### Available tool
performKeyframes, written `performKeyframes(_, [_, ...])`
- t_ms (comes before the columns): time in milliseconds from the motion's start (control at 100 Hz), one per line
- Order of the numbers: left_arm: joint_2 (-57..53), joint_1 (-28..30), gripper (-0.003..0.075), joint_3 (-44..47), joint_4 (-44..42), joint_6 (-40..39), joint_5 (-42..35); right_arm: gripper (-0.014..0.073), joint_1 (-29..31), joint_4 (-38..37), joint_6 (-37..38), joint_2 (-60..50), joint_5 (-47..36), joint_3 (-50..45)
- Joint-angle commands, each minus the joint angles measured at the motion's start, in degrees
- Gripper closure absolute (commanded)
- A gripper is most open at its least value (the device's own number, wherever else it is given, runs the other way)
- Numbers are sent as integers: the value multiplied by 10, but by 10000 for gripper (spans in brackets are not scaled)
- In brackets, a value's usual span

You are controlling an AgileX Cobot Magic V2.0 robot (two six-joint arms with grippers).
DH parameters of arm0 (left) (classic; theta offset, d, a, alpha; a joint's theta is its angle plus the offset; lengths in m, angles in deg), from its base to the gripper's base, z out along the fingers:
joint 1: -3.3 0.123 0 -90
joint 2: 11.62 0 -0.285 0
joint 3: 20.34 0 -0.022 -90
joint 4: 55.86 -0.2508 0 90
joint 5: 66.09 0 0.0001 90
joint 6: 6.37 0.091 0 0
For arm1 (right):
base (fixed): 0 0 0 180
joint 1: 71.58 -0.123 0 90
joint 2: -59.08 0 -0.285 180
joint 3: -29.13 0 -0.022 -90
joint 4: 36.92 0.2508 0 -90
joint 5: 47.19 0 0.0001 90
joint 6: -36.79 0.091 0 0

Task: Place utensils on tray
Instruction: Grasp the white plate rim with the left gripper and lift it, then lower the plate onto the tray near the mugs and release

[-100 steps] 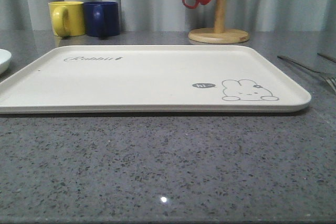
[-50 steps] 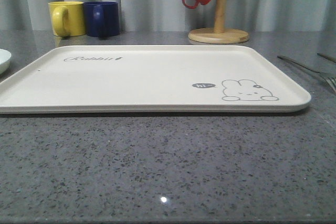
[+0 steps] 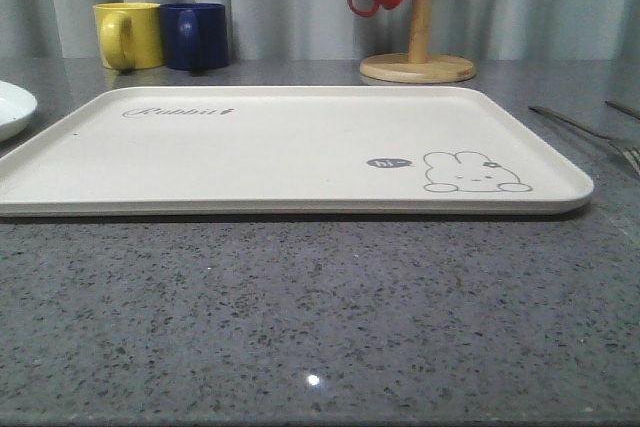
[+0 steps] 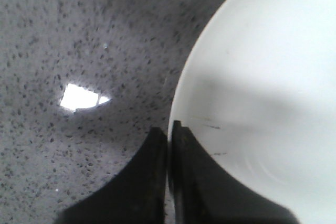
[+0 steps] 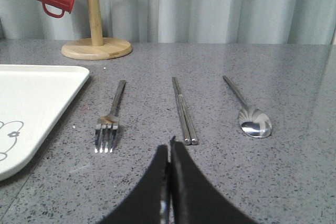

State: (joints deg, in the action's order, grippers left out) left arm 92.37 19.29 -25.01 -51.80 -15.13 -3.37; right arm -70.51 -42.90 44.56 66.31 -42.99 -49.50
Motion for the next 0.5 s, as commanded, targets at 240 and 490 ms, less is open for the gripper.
performKeyframes(240, [-85, -43, 739, -57, 147, 88, -17, 655, 3, -2, -4, -11, -45, -2])
performKeyframes(490, [-60, -174, 739, -54, 154, 107, -10, 655, 3, -2, -4, -11, -45, -2])
